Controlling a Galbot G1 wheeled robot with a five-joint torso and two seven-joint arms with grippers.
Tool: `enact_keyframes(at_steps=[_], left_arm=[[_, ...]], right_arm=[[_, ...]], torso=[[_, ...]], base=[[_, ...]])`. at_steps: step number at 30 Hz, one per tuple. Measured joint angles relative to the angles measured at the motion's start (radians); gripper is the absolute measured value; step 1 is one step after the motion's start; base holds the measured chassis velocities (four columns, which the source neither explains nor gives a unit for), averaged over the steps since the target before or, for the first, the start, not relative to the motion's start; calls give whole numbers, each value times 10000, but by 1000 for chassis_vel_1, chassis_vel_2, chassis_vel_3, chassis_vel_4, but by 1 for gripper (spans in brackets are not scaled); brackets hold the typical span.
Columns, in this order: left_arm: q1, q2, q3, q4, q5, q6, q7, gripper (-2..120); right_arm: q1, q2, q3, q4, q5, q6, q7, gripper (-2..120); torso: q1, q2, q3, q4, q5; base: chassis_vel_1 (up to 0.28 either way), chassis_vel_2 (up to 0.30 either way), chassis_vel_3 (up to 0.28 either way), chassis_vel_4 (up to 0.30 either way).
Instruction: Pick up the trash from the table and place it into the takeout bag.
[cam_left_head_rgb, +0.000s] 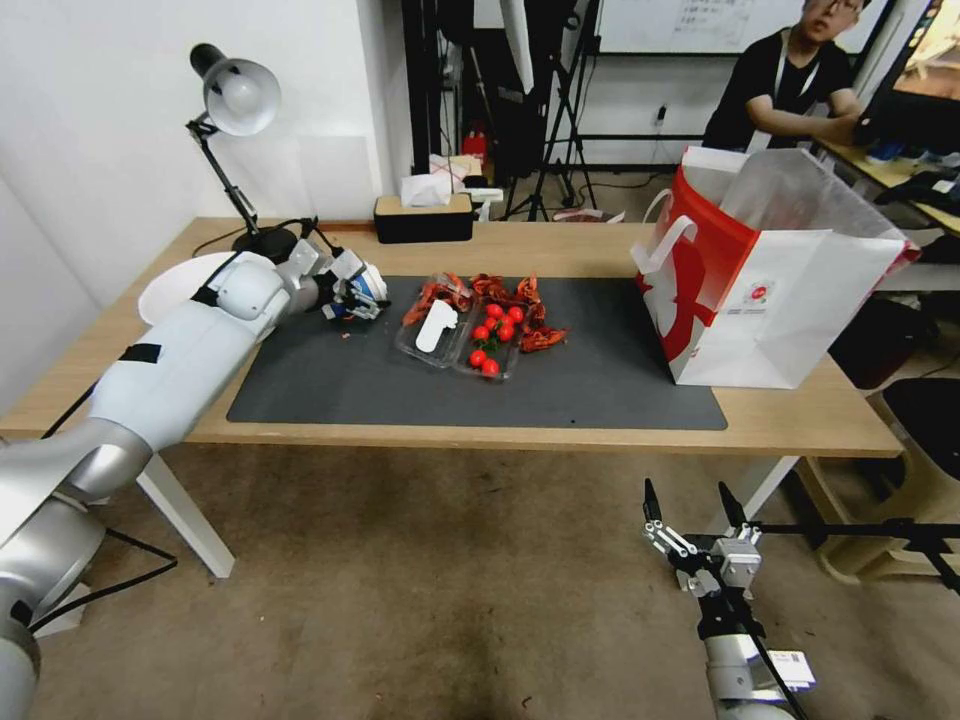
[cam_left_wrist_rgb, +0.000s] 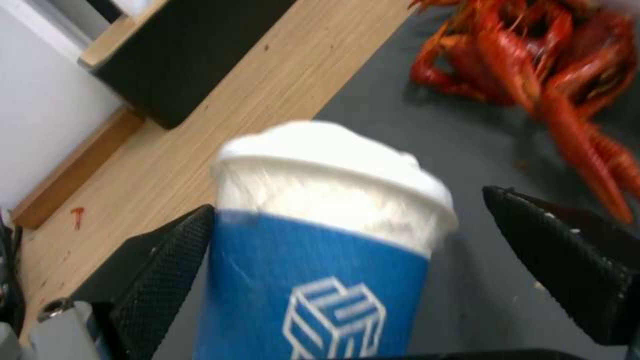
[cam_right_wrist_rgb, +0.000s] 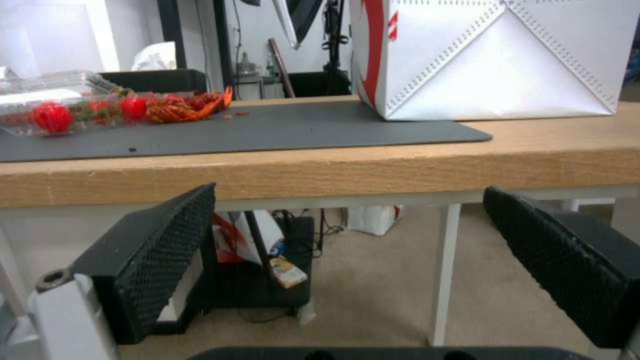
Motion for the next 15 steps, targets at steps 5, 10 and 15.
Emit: enact_keyframes(at_steps=[5, 10, 15], left_arm=[[-57, -72, 55, 69, 56, 98, -163, 100], [-89, -193, 69, 181, 67, 150, -324, 89], [-90, -200, 86, 187, 61, 163, -394, 74]], right_arm=[[6, -2, -3, -5, 1, 6, 0, 100], [-6, -2, -3, -5, 5, 24, 0, 100], [-23, -4, 4, -5, 7, 49, 0, 100]], torso=[[0, 0, 0, 1, 0], [0, 0, 1, 0, 0], [0, 0, 0, 1, 0]], base=[[0, 0, 0, 0], [0, 0, 0, 0], [0, 0, 0, 0]])
